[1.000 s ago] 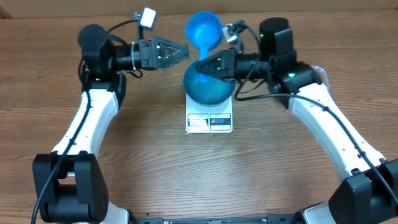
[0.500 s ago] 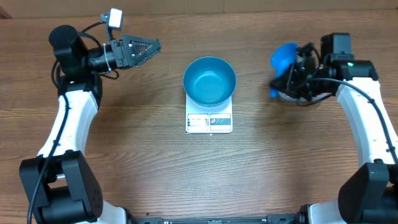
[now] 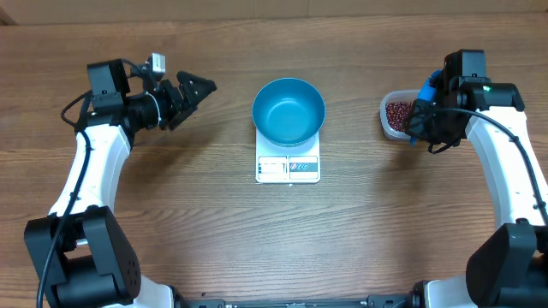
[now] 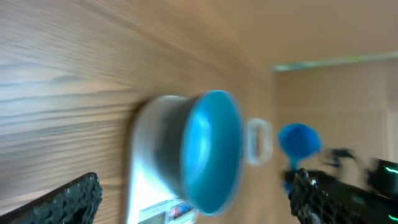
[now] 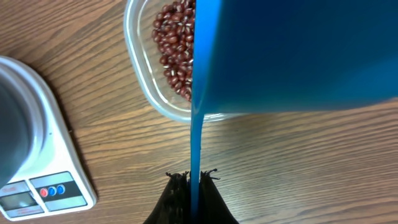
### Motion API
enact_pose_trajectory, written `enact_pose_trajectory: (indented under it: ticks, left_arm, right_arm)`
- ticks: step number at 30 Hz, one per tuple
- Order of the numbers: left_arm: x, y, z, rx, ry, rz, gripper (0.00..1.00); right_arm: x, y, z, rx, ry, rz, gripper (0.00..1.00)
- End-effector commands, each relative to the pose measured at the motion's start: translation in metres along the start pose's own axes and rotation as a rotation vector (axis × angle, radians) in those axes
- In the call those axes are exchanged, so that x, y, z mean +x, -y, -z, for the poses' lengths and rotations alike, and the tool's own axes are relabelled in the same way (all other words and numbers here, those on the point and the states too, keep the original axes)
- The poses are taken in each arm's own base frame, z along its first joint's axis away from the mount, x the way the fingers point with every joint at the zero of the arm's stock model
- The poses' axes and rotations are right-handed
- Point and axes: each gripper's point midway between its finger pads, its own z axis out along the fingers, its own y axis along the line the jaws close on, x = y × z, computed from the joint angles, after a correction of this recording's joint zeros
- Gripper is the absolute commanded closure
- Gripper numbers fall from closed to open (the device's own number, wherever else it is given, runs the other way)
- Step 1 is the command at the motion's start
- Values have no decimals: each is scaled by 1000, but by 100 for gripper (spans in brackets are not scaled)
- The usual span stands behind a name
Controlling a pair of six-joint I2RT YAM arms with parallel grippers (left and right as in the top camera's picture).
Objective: Scoop item into bowl and weigh 150g on scale
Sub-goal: 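Open the left gripper and carry the scoop right toward the bean tub, then move the left gripper over the bowl on the scale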
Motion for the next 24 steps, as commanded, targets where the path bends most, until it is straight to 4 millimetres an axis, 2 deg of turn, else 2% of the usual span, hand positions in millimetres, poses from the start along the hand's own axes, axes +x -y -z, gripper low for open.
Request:
enact_pose_trajectory:
  ticks: [1,7,12,17,20,23,24]
  left_arm:
    - [-7,-22,1,-125,41,-96,0]
    - [-8,-21,1,-123,45,-98,0]
    - [-3,-27,1,-153,27,-98,10]
    - [20,-51,-2,-320,-40,-96,21]
    - [33,-58,-10,-421,-73,-138,21]
    - [39,-50,-20,-425,-88,-182,16]
    - [41,-46,-23,-420,-92,-193,16]
  right_arm:
    - [-5,5,3,27,24,5,96]
    - [-1,1,3,2,4,4,96]
    - [-8,2,2,11,35,6,96]
    - [-18,7,3,45,77,9,96]
    - [-16,7,3,46,70,11,96]
    - [-11,-6,2,-33,42,14,96]
    - [-8,-19,3,-107,27,38,96]
